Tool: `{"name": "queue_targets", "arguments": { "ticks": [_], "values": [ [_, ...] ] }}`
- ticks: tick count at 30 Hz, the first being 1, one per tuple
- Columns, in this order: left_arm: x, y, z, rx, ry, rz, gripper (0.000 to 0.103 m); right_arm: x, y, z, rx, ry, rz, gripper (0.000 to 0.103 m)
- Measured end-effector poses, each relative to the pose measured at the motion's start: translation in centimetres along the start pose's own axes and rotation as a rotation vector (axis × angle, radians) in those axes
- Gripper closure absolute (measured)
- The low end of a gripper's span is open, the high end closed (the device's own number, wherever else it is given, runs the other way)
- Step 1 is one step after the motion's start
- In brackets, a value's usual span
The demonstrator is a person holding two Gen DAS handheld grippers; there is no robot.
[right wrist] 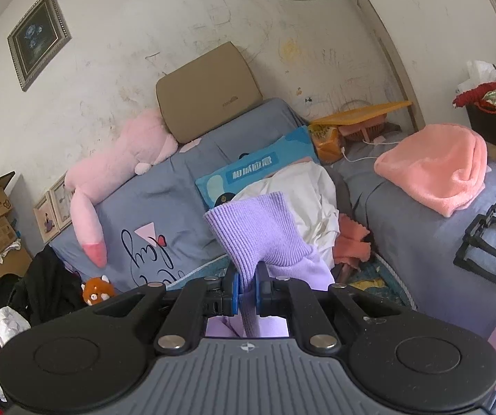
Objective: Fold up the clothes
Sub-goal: 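Lift the lavender hoodie with both grippers and shake it out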
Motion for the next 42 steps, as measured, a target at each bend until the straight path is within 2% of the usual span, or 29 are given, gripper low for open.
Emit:
{"name": "queue_targets", "arguments": {
  "ticks": [6, 11, 18, 23, 27, 31, 34, 36, 38, 42],
  "values": [
    [-3.0, 2.2, -0.4, 0.004, -0.107, -0.02, 0.099, 0.1, -0.1, -0.3, 0.003, -0.004, 0.0, 0.095],
    [-5.7, 4.5, -0.4, -0.004, -0.193, -0.039, 0.099, 0.2, 1.0, 0.0, -0.048, -0.016, -0.001, 0.095],
    [-11.7, 13.1, 3.0, -0.198, -0.262, -0.111, 0.099, 0.5, 5.4, 3.5, -0.185, -0.016, 0.022, 0.095],
    [-15.9, 19.2, 5.6, -0.335, -0.312, -0.15, 0.099, 1.3, 5.3, 7.3, -0.194, -0.013, 0.077, 0.095],
    [-18.0, 23.9, 11.2, -0.41, -0.348, -0.012, 0.099, 3.2, -1.0, 10.3, -0.124, -0.029, 0.146, 0.095],
    [-19.9, 28.1, 16.8, -0.494, -0.364, 0.163, 0.099, 6.0, -11.4, 13.7, -0.036, -0.049, 0.176, 0.095],
    [-21.5, 31.8, 20.1, -0.585, -0.367, 0.221, 0.099, 8.3, -15.9, 16.4, -0.064, -0.033, 0.169, 0.095],
    [-22.4, 34.3, 21.4, -0.655, -0.381, 0.243, 0.099, 9.4, -17.2, 17.9, -0.091, -0.037, 0.178, 0.095],
    [-22.7, 36.1, 21.6, -0.693, -0.392, 0.244, 0.099, 9.4, -18.0, 18.0, -0.073, -0.039, 0.184, 0.095],
    [-19.4, 35.0, 20.6, -0.637, -0.371, 0.292, 0.099, 6.6, -19.3, 15.7, -0.003, -0.068, 0.096, 0.095]
  ]
}}
Point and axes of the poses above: each gripper's, at about its wrist camera, not at the fingertips, and y roughly against the way its jaws point, x to its left, z to its top, the point moved 3 cm from there along -y, roughly the way its jaws point, and after that the axes turned 11 degrees about x, right-handed, at the moved point
